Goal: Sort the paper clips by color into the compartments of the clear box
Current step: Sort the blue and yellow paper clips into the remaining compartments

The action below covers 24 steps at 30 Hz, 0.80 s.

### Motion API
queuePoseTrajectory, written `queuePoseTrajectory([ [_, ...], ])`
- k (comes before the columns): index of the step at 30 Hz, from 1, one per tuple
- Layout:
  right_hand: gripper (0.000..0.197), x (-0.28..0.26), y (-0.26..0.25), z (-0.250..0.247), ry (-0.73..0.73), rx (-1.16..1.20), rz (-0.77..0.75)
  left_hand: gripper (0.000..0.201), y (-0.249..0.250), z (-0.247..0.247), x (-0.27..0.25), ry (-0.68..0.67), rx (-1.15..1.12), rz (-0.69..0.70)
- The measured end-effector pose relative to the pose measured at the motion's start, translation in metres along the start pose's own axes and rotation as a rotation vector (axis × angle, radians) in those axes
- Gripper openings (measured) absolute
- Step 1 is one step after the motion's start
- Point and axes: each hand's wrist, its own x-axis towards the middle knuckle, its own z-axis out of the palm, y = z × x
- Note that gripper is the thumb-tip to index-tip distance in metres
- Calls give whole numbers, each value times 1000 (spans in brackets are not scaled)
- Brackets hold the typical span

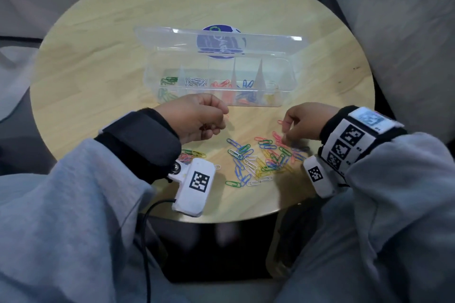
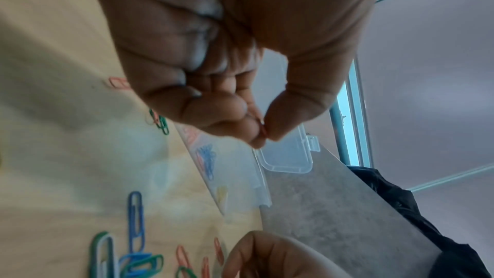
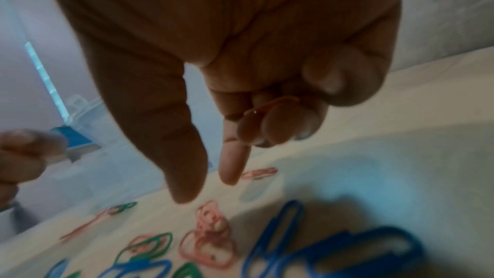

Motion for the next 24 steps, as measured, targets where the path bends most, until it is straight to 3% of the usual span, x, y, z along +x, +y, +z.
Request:
queuePoseTrajectory([
  [4,22,4,-6,7,-18,-40,-14,30,2,1,0,5,-65,-36],
  [10,13,8,-17,9,-30,-120,-29,31,5,-2,-1,-22,-106,-79],
  [16,8,4,-27,10,-40,-162,-45,29,5,2,-2,39,23,-65],
  [24,19,4,-26,10,-1,-125,-94,29,6,5,-1,56,111,-63],
])
